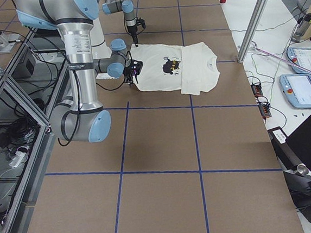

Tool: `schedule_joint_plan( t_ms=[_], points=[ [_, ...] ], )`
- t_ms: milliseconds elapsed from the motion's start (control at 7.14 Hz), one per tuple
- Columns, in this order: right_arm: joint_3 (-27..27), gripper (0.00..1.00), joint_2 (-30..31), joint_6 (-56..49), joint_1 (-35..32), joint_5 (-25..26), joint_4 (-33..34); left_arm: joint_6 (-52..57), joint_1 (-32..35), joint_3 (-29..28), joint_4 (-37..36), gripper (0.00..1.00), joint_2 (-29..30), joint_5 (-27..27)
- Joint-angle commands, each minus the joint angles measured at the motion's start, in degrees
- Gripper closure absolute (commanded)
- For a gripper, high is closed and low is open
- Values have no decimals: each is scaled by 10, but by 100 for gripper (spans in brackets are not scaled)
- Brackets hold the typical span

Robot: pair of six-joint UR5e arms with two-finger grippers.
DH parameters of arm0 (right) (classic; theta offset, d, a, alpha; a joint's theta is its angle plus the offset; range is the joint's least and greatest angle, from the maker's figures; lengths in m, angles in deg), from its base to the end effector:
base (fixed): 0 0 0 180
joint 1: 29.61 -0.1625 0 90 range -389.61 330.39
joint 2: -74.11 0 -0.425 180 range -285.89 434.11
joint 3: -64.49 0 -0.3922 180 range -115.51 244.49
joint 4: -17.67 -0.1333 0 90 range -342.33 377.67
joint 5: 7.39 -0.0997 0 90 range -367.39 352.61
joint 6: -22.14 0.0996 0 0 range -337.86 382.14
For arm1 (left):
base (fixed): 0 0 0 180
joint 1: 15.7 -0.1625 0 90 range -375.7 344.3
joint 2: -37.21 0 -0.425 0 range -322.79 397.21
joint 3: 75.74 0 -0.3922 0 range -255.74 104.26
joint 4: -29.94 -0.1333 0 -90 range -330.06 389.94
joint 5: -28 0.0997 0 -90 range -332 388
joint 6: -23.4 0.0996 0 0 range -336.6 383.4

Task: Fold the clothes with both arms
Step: 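Grasp the hem corners with both grippers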

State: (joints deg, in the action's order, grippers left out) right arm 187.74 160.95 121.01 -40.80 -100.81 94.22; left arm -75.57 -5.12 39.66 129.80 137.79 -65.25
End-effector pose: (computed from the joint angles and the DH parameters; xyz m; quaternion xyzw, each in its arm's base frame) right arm -0.4455 -0.2180 0.3419 -0.0185 -0.4218 0.1455 0.8948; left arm 0.5037 -0.2239 0.3476 -0.0206 0.3896 -0.1454 0.9092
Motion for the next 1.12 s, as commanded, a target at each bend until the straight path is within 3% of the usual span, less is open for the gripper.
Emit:
schedule_joint_plan(
  t_ms=[0, 280, 980],
  points=[
    [0, 100, 0, 0, -1, 0, 0, 0, -6, -1, -4, 24, 1, -1],
    [-1, 100, 0, 0, -2, 0, 0, -3, -7, 0, -5, 33, 2, -2],
    [-2, 100, 1, 0, -15, -16, 0, -3, -7, 6, -5, 69, 6, -3]
  ],
)
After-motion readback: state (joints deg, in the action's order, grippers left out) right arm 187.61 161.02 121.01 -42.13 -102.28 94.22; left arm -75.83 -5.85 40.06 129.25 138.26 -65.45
